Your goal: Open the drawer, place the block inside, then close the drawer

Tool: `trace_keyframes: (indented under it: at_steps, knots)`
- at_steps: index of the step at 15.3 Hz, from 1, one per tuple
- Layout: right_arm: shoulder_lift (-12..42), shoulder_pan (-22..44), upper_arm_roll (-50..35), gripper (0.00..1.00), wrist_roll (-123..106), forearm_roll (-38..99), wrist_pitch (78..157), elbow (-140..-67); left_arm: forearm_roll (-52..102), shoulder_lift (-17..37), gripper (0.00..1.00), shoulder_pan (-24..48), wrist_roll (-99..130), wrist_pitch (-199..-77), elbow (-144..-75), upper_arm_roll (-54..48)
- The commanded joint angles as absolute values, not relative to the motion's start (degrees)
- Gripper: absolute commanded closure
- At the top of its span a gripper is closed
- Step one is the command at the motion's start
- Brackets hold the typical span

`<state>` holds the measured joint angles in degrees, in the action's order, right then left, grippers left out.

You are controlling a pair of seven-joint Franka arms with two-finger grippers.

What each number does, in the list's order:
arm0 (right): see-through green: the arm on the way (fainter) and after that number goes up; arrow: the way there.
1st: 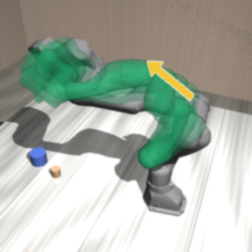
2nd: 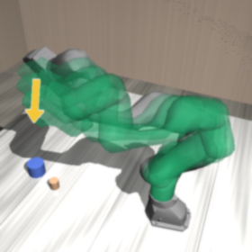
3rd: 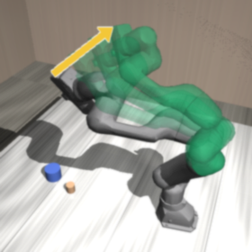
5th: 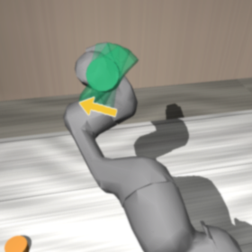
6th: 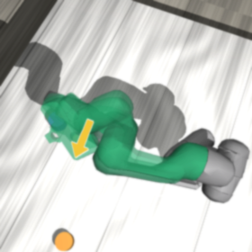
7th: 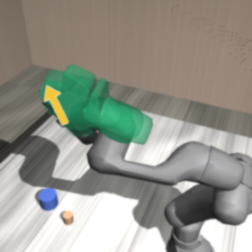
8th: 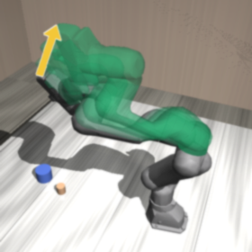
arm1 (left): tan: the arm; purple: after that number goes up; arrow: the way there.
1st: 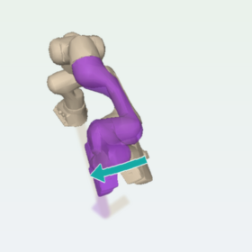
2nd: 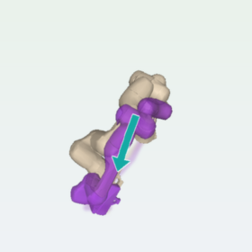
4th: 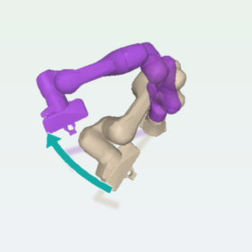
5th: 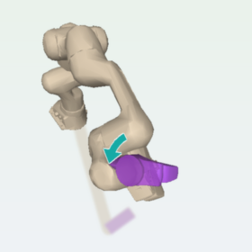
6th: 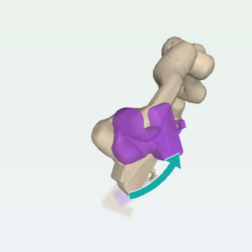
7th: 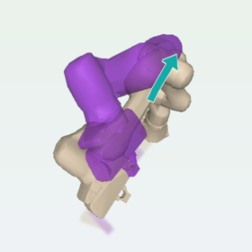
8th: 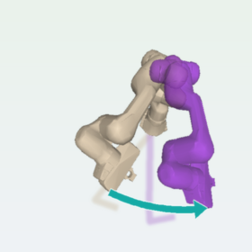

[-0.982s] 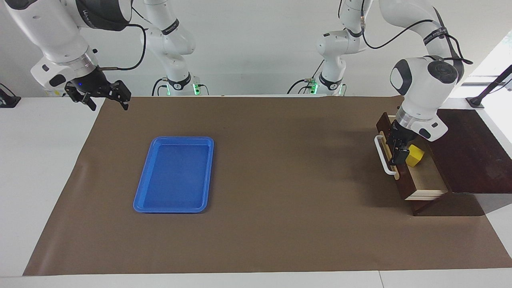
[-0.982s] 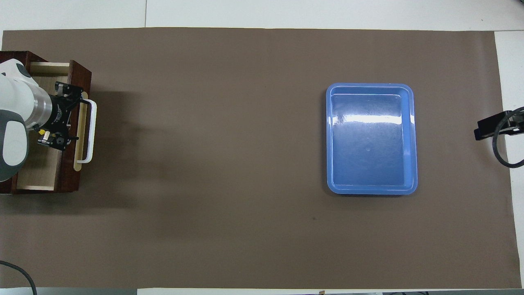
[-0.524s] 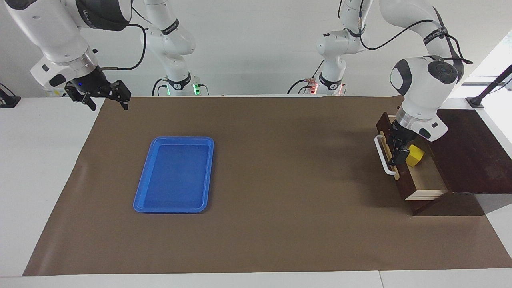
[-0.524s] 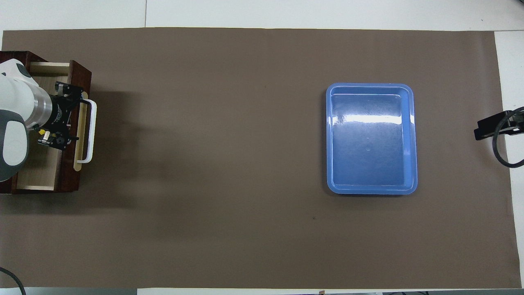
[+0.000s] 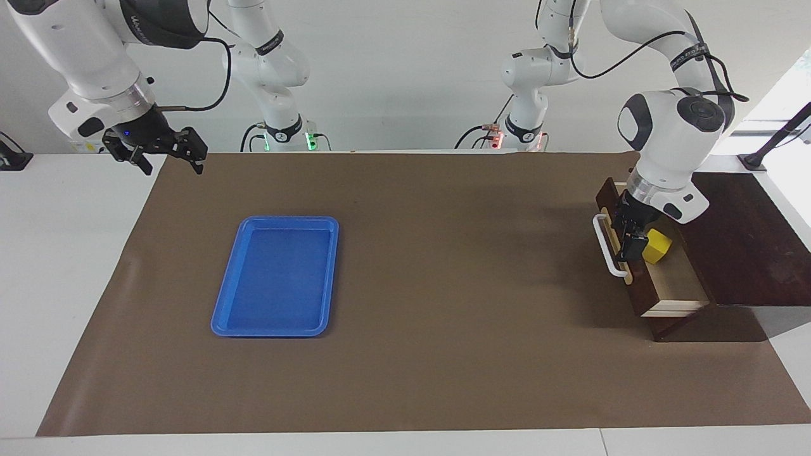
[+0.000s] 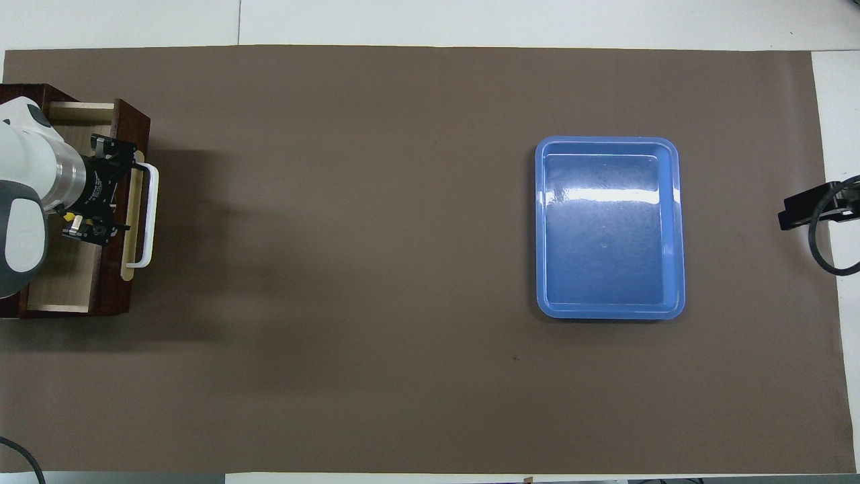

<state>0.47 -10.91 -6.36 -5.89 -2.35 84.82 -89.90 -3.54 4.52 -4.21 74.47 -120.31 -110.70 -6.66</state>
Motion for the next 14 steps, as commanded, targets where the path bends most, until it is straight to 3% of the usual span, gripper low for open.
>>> trace_keyframes:
  at_steps: [1,9,14]
  knots:
    - [-0.18,-12.13,-7.12,0.0,-5.27,-2.02,84.9,-90.26,-8.35,5.45,0.0,-5.36,68.91,-119.53,-108.63,-7.38]
    - [-0.17,-12.13,-7.12,0.0,-5.27,-2.11,84.9,-90.26,-8.35,5.27,0.0,-6.59,67.59,-120.32,-109.6,-7.12]
    - [-0.09,-12.13,-7.12,0.0,-5.27,-2.02,84.99,-90.18,-8.44,4.66,0.0,-13.87,51.89,-124.71,-111.53,-7.03]
